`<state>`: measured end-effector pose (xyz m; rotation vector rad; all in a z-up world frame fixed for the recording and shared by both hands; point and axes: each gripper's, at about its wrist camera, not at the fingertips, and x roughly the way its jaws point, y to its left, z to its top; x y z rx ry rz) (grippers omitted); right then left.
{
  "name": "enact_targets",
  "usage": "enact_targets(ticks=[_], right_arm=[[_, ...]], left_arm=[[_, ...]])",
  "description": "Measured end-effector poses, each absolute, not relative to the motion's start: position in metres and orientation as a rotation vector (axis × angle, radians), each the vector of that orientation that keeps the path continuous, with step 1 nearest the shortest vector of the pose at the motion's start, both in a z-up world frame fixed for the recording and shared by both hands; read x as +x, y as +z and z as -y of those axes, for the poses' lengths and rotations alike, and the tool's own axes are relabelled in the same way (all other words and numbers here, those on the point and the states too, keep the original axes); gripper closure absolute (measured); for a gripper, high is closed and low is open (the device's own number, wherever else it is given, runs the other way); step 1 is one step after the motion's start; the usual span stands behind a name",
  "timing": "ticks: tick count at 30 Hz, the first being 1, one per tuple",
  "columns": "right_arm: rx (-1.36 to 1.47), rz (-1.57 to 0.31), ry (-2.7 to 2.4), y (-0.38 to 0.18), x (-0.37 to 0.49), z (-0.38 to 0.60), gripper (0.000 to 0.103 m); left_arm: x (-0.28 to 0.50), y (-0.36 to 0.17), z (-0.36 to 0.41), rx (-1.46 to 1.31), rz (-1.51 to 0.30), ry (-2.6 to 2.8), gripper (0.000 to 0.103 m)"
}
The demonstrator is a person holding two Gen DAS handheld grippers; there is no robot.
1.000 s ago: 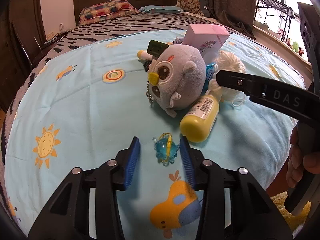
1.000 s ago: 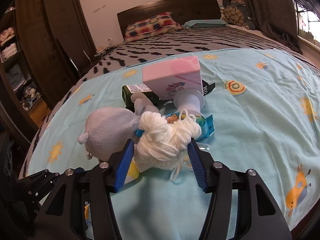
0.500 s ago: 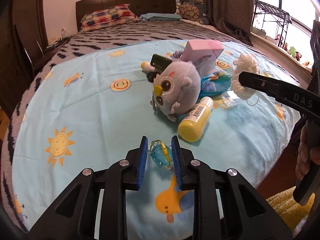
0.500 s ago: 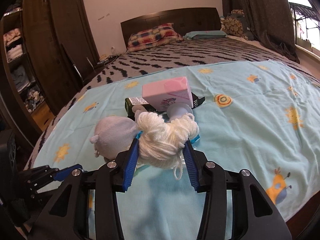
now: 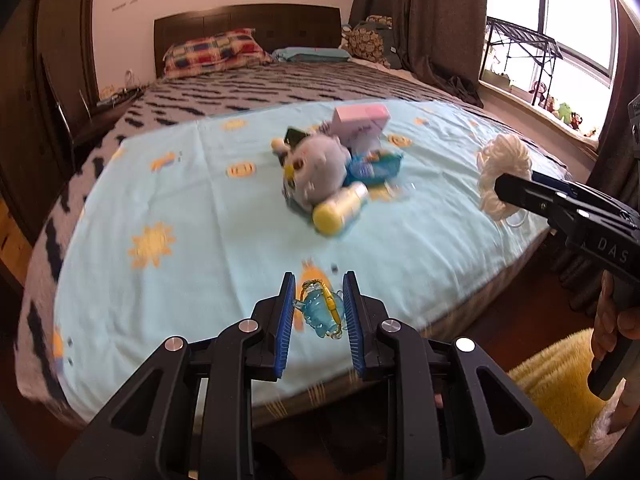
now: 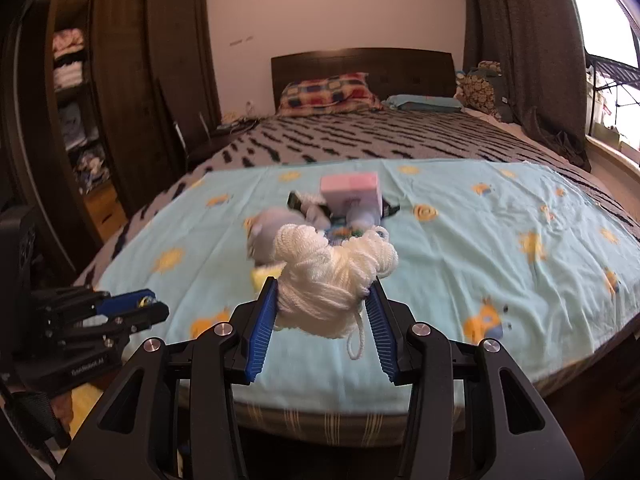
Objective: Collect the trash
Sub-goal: 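Carry the yarn ball and teether down past the bed edge into the black bin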
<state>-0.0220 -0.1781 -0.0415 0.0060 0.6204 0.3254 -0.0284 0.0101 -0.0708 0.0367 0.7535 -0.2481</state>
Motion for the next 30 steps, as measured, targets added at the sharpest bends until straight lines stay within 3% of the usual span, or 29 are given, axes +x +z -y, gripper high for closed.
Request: enact_targets(ticks=[11, 22, 30], right_arm=[[0.024, -0.847, 0.385, -0.134, -0.066, 0.178, 0.057], [0.063, -1.077, 0.386, -0.219, -0.056, 0.161, 0.057], [0.049, -1.147, 0.386, -0.252, -0.054, 0.144, 0.055]], left_arm=[[-0.083, -0.165, 0.016, 0.010, -0.913, -0.339, 0.080], [-0.070, -0.248, 0.026, -0.002, -1.103, -0.369, 0.080], [-0.066, -0.275, 0.033, 0.001, -1.178, -0.406, 0.080]])
